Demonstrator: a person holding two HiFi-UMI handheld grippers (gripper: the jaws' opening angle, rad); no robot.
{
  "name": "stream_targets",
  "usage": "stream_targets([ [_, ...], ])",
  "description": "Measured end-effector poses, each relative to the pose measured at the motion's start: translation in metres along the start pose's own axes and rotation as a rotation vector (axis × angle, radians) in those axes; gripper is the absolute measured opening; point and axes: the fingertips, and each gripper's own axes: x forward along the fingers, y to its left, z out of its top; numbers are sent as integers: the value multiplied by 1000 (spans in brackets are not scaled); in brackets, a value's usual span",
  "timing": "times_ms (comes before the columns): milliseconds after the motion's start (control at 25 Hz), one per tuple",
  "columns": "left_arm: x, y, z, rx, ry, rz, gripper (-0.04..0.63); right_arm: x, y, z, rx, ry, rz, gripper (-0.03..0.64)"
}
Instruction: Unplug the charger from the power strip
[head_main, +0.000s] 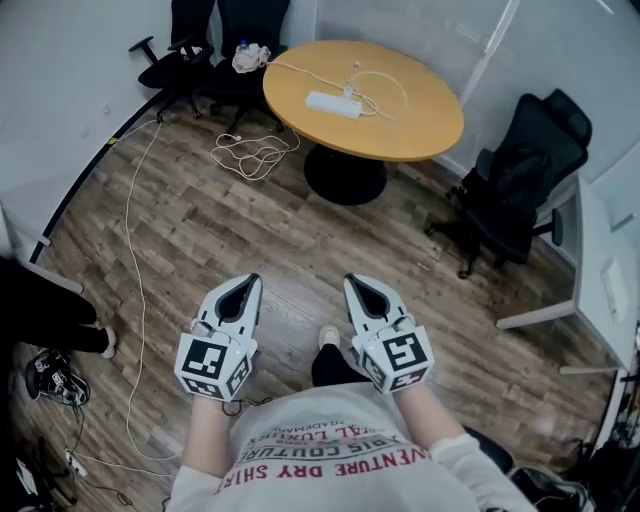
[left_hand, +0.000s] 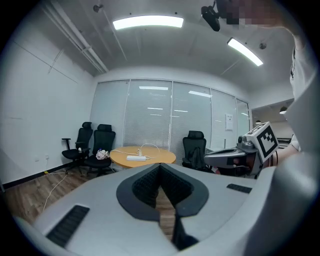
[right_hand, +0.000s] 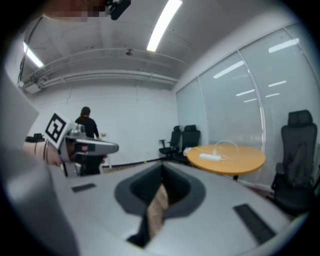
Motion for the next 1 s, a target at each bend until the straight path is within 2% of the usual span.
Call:
stream_targets([
  [160,75,18,28,25,-23,-1,31,50,-61,22,-23,-4,14,28],
  [360,159,35,44,35,-22,-5,31,103,-135,40,-28,17,6,28],
  [680,261,75,48,19,17,-58,31,171,-206,42,7,67,-46,28],
  [840,319,105,56,5,-4,-132,31,216,-239,43,17,81,-103,28],
  [1000,384,147,64,25,13,-233,31,273,-274,54,48,80,-203,28],
])
